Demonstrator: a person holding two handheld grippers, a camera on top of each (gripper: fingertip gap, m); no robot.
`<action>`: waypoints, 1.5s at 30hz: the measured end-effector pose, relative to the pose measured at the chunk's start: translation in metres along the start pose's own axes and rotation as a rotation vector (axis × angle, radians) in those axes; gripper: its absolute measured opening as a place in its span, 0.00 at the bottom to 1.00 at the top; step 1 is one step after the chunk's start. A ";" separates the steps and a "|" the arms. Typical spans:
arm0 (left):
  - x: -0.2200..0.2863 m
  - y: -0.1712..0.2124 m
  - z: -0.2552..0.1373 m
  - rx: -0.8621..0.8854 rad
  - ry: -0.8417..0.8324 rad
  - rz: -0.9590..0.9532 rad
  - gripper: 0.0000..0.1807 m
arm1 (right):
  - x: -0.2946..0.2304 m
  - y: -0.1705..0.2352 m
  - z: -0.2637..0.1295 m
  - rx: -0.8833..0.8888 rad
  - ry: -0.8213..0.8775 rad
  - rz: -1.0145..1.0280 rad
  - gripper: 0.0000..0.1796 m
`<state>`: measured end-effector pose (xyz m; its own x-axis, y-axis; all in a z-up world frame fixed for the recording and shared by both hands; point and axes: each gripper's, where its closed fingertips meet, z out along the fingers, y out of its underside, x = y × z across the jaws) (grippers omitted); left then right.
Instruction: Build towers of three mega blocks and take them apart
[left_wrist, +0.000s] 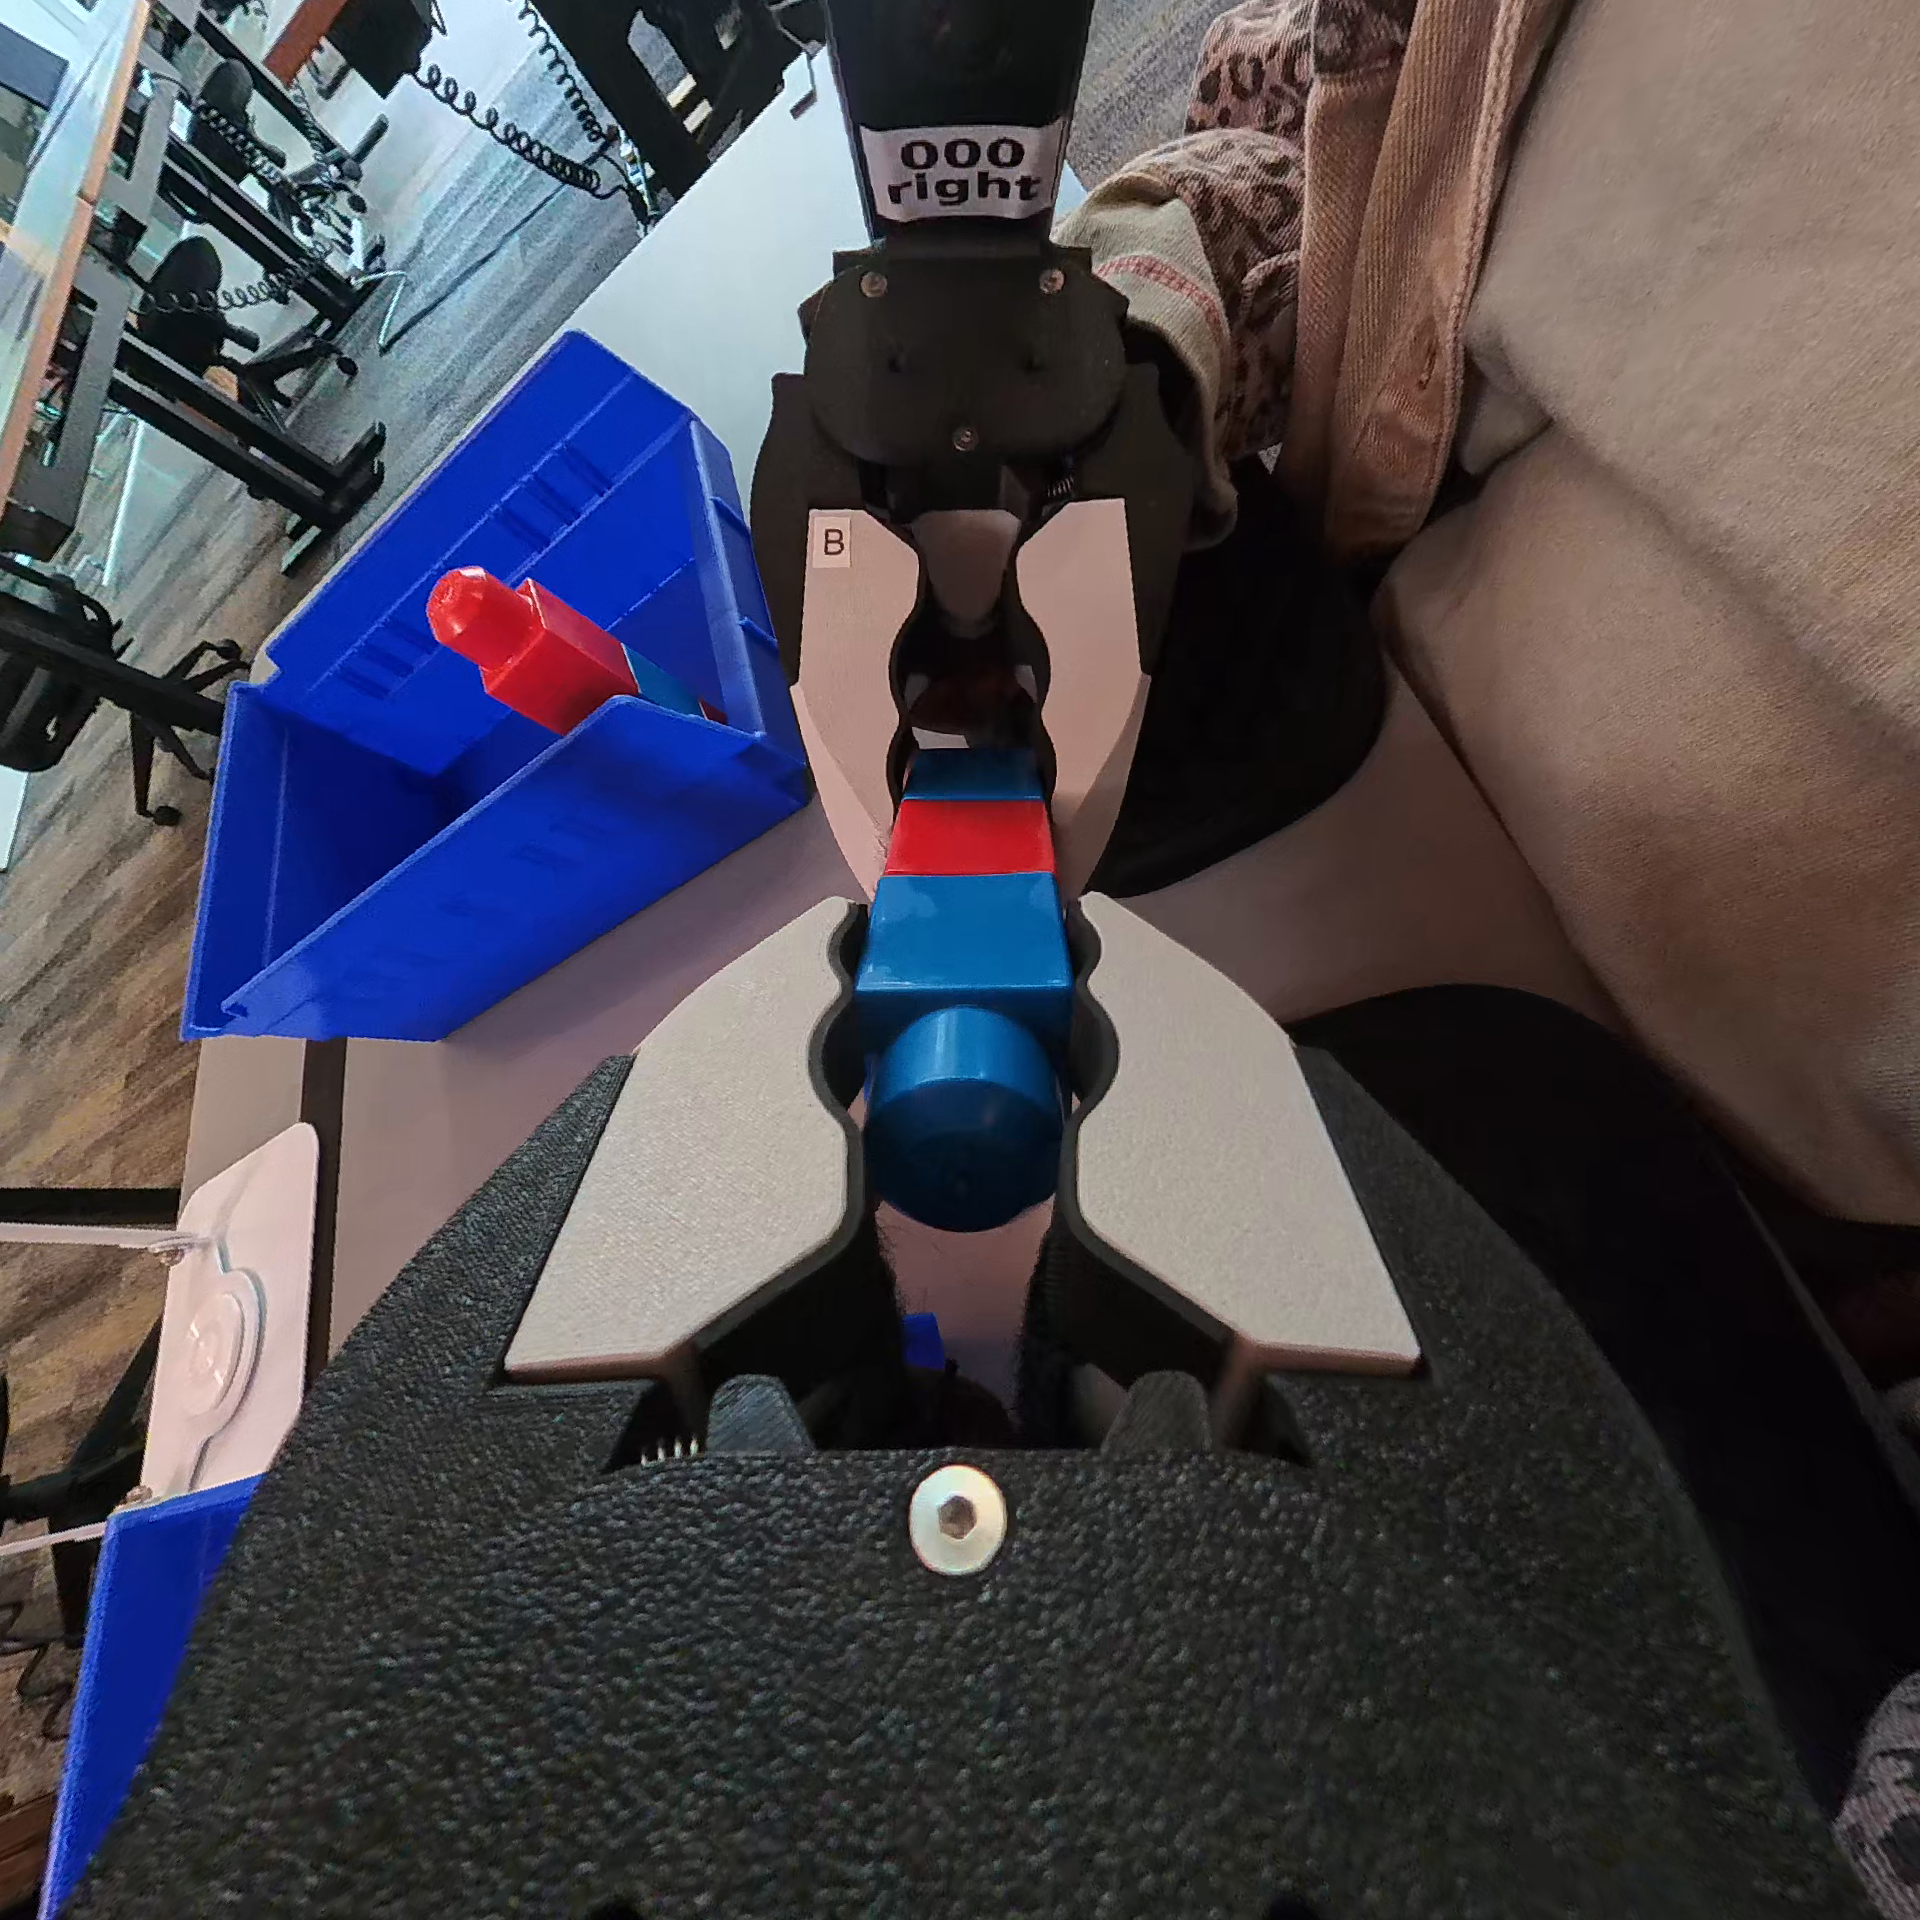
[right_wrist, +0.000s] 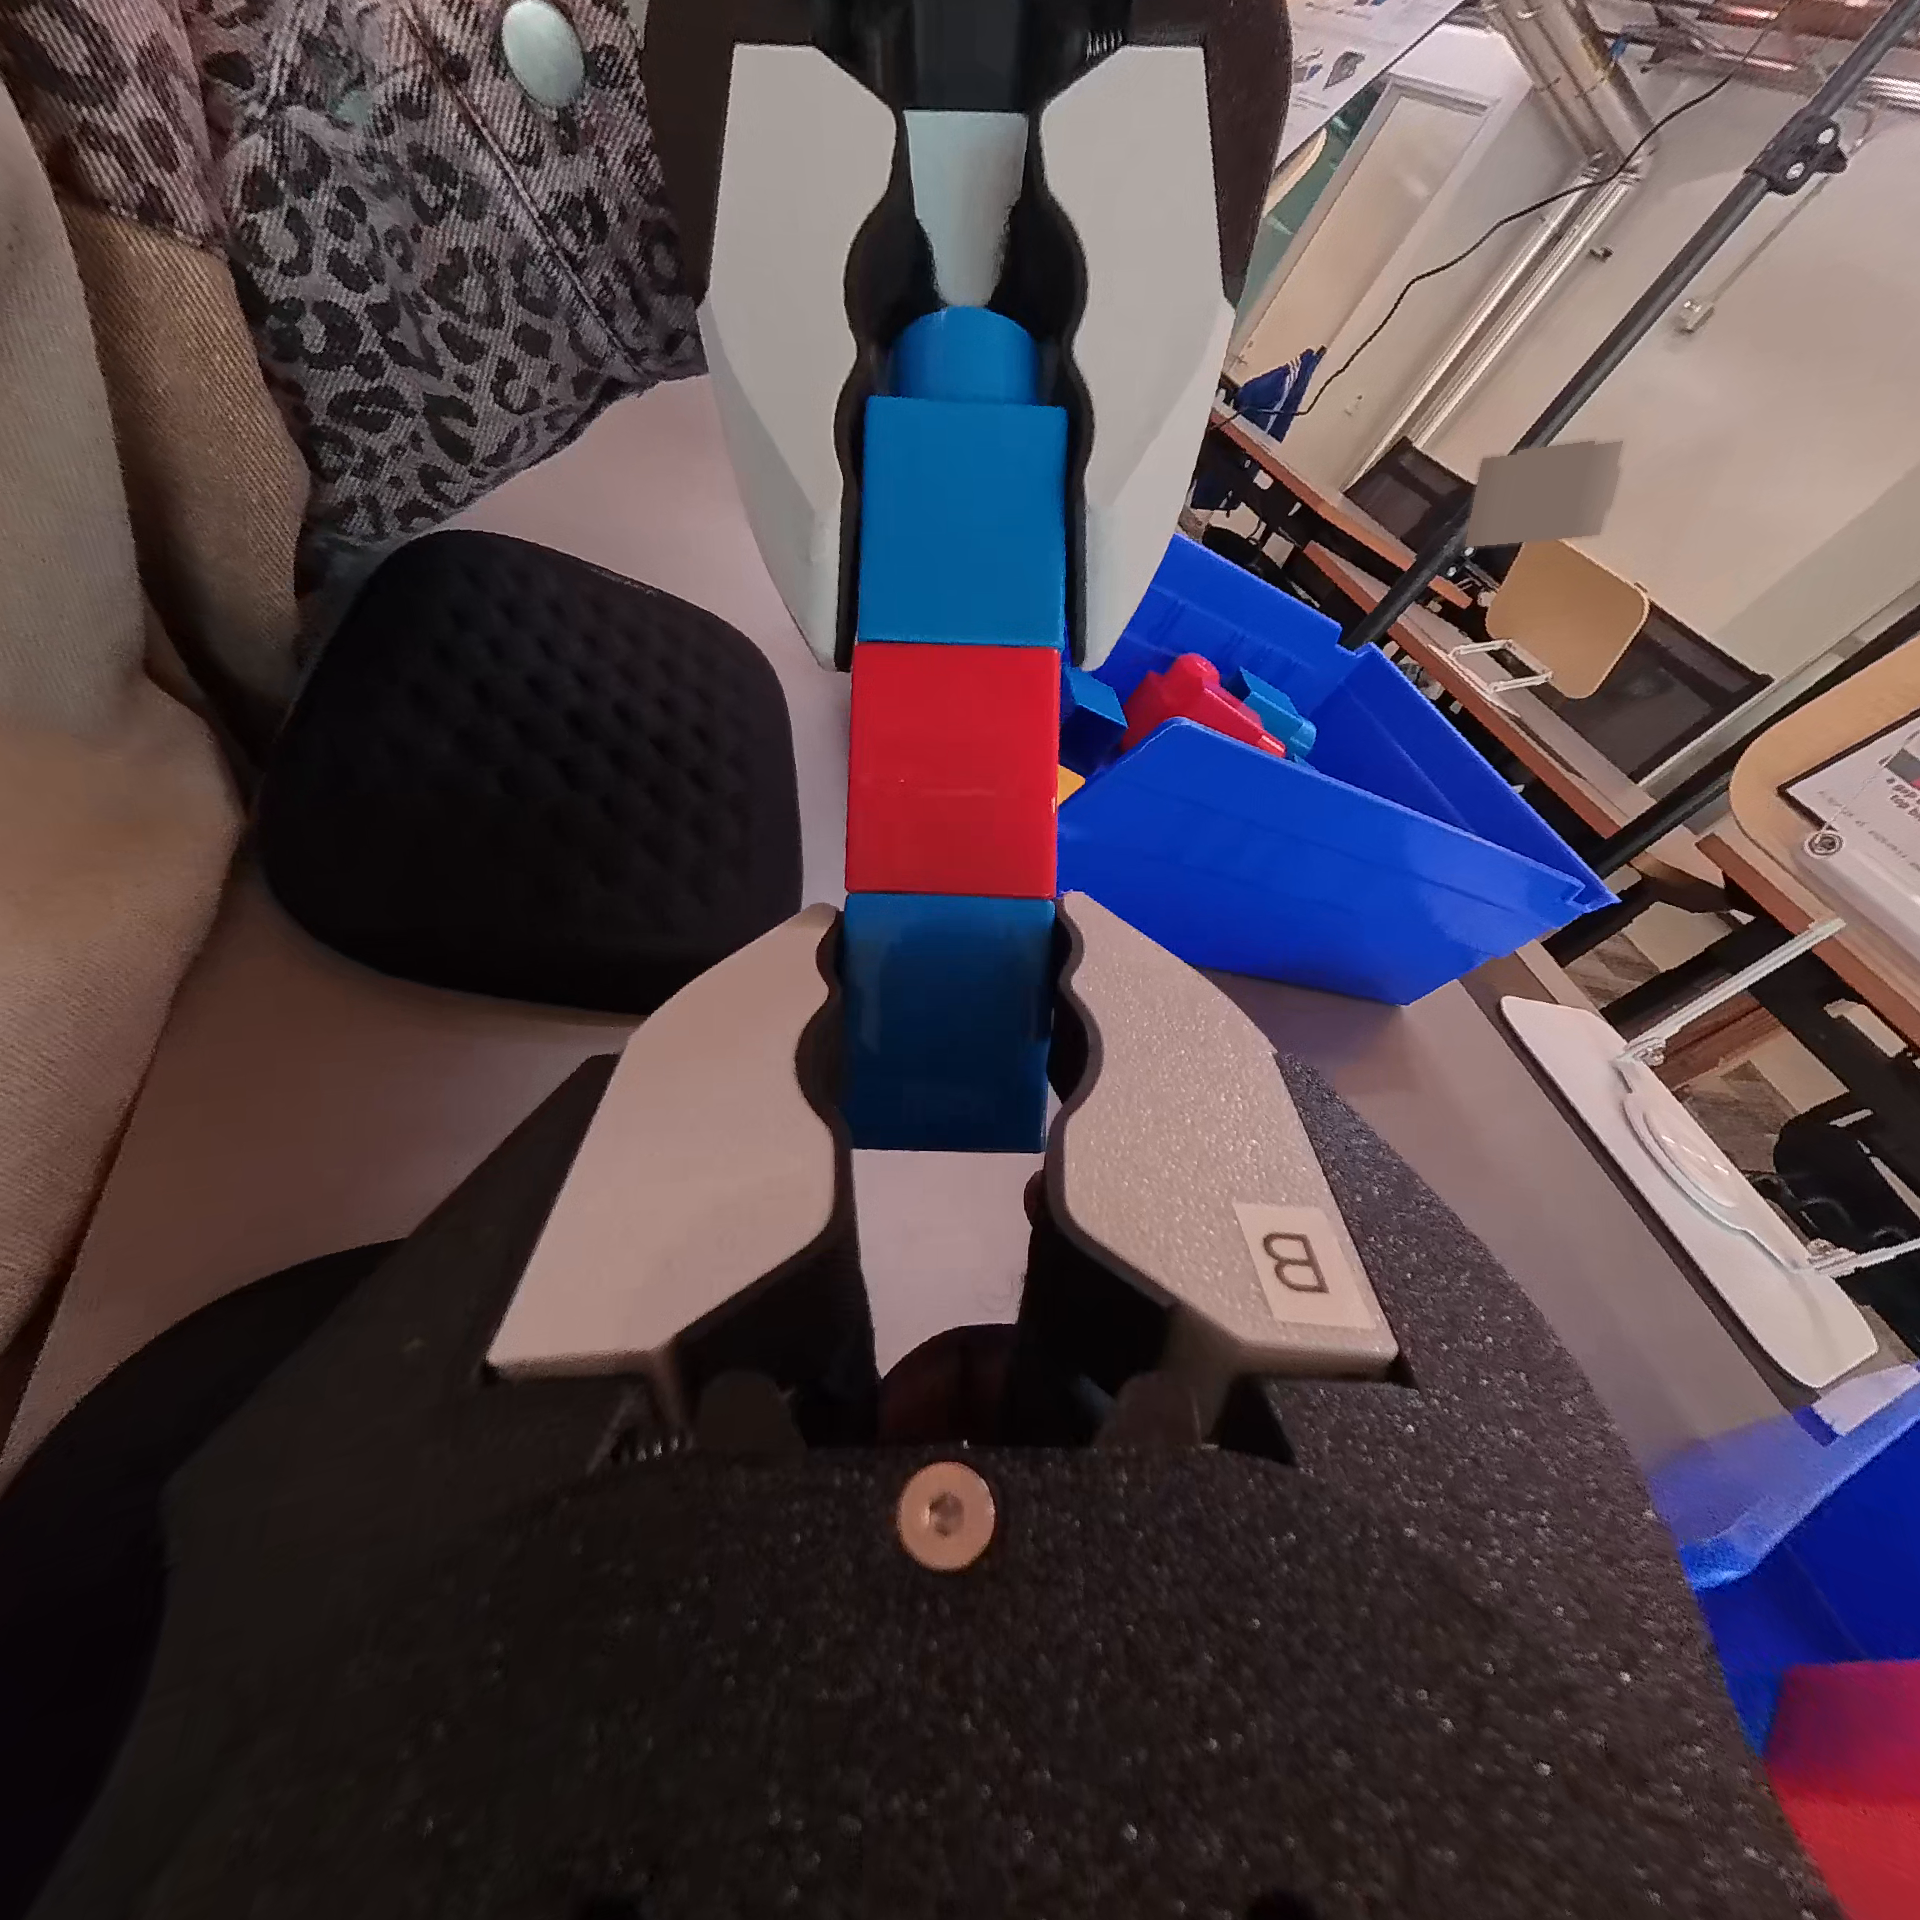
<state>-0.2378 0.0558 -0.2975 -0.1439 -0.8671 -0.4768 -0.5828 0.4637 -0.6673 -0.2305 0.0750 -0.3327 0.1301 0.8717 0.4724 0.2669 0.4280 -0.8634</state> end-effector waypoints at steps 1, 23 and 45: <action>0.000 0.000 0.000 0.002 0.000 0.000 0.20 | 0.000 0.000 0.000 0.000 -0.004 0.003 0.19; 0.001 0.006 0.001 -0.012 0.010 -0.021 0.20 | -0.004 0.003 0.002 -0.015 -0.039 0.032 0.19; -0.056 -0.052 -0.006 0.848 -0.330 -0.507 0.21 | 0.030 -0.045 -0.028 0.384 -0.029 0.432 0.23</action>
<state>-0.2037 0.0791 -0.2324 0.2612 -0.9623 -0.0760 0.2579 0.1455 -0.9551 -0.2122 0.0757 -0.2751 0.1225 0.9905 0.0626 -0.1711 0.0832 -0.9817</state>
